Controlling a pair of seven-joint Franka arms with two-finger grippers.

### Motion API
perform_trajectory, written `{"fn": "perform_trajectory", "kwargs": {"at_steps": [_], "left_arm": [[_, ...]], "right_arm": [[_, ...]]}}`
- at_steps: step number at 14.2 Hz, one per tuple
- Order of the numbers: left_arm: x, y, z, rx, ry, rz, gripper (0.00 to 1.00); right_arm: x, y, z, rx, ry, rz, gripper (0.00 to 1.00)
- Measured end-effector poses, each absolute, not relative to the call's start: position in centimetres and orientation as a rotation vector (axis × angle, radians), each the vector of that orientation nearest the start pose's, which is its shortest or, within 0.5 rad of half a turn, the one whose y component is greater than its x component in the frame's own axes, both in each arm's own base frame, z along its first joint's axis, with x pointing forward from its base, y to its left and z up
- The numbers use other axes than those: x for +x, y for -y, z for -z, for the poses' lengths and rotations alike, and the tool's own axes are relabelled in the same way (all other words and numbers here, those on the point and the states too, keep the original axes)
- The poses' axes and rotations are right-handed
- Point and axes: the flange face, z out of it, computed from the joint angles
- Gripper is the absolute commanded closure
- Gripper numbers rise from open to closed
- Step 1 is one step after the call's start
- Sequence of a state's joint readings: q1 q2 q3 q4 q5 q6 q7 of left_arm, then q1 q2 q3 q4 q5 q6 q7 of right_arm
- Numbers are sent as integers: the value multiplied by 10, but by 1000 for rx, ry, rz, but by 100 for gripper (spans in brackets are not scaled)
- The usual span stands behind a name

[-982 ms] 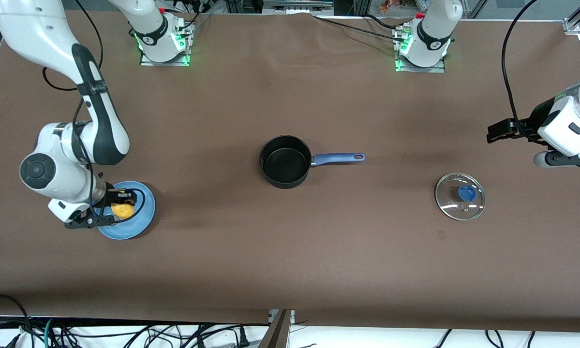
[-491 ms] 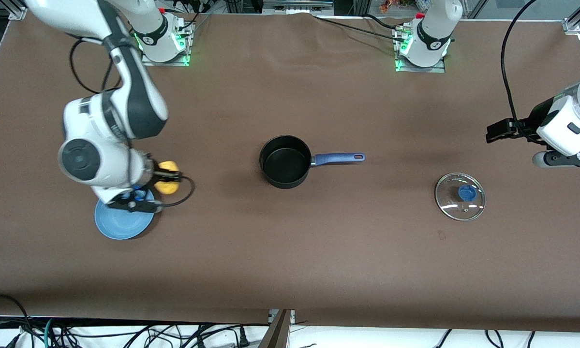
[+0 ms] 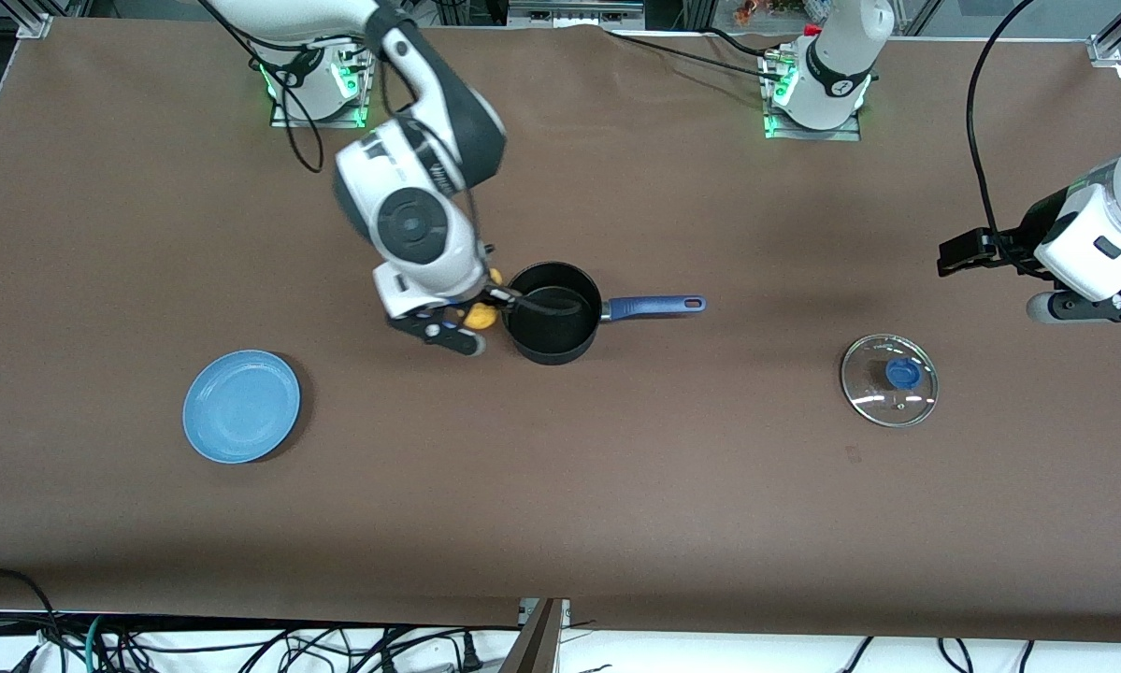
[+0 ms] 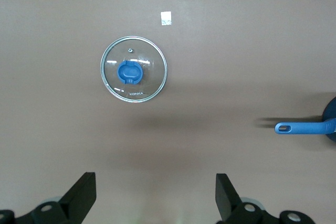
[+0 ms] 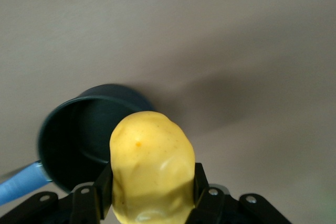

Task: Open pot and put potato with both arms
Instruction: 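Lift the potato and carry it over the open pot, then lower the potato into the pot, open the right gripper, withdraw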

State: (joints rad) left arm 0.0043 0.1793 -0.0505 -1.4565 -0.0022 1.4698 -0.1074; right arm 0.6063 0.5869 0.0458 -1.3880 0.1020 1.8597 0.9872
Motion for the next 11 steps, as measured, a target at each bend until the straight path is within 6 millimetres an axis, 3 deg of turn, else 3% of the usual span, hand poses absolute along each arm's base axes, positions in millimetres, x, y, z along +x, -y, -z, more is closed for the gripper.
{"fn": "perform_trajectory", "kwargs": {"at_steps": [4,11], "left_arm": [[595,25,-567,-3128,96,-260,0],[595,20,-566,-3128,110,-261,0]], "right_arm": [[531,-491,-304,-3028,-665,-191,60],[529,-497,-229,-3063,-671,-190,60]]}}
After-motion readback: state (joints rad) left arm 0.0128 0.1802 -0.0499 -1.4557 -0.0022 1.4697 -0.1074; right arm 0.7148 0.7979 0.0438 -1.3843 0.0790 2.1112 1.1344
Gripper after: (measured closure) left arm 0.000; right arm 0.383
